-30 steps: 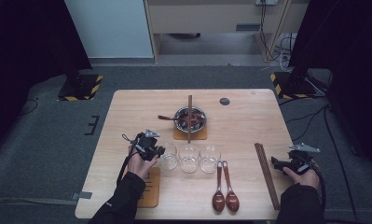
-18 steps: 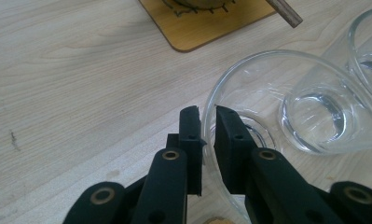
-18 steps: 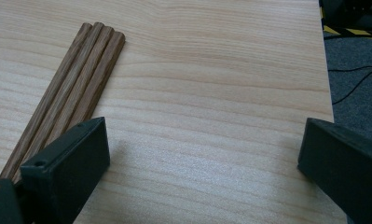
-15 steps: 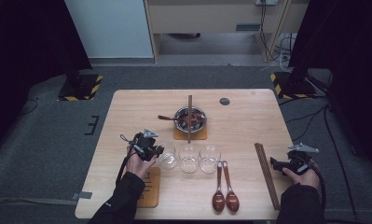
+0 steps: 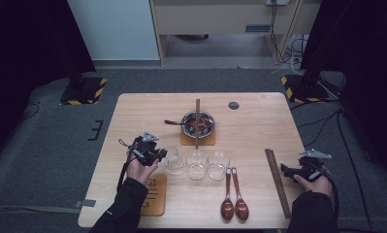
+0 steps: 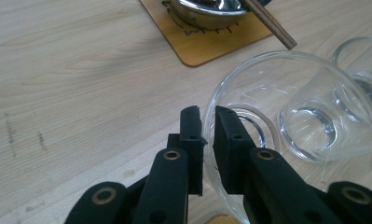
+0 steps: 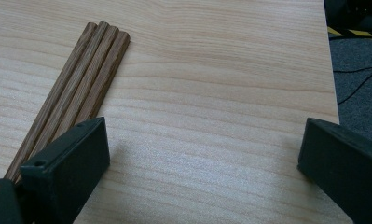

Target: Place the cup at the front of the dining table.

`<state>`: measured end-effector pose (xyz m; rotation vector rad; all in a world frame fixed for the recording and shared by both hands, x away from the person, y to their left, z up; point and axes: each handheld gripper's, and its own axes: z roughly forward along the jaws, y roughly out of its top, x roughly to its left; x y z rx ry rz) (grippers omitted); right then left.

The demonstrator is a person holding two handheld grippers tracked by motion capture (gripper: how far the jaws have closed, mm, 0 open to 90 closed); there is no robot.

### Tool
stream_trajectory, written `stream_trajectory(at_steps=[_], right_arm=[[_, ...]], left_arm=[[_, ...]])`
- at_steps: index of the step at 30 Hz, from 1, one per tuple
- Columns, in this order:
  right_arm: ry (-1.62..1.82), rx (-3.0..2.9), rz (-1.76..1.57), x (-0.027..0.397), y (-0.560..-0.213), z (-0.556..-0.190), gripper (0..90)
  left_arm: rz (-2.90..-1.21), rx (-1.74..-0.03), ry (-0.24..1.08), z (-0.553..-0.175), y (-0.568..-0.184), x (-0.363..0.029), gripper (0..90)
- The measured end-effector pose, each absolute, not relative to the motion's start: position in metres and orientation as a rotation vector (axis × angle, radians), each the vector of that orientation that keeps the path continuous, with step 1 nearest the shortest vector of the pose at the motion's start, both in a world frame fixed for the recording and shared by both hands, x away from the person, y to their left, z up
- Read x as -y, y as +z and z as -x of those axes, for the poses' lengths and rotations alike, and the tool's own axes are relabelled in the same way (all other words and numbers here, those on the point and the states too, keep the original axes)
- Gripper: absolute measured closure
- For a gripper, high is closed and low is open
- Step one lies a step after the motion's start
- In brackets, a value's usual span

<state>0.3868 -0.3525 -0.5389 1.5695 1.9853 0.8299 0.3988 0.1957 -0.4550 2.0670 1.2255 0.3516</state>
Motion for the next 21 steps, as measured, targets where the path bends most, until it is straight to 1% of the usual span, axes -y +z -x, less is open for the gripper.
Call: stream_trajectory(at_steps=[21], right_arm=[[0.834,-1.993,-1.563,0.351,-0.539,-0.387,1.8]], left_arm=[[-1.998,-1.24,0.392,-0.403,-0.438,-0.212,82.4]])
